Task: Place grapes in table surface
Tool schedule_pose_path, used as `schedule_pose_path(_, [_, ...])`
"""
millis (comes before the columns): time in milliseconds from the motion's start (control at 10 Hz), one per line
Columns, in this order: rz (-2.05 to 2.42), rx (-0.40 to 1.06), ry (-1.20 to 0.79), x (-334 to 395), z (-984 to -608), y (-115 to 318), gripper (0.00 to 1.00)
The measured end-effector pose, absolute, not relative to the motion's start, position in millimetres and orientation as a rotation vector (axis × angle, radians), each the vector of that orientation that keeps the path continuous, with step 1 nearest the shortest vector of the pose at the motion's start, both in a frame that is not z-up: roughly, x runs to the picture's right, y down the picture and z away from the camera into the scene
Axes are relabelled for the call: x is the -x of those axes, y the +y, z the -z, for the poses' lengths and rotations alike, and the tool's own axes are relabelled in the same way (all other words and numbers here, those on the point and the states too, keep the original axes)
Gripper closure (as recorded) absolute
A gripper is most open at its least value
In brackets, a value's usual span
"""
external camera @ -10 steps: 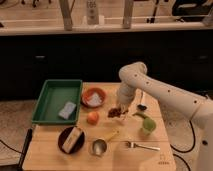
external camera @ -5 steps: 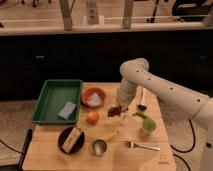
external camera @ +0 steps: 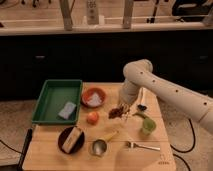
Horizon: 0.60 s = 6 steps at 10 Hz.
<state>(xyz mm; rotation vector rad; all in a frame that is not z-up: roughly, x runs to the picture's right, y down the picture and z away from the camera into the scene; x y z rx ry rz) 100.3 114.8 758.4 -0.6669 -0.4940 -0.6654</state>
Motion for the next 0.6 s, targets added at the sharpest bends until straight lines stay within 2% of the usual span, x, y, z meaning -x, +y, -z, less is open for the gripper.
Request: schedule_pose_path(600, [0.638,0.693,-0.524,-102.6,-788.6,146.4,1.00])
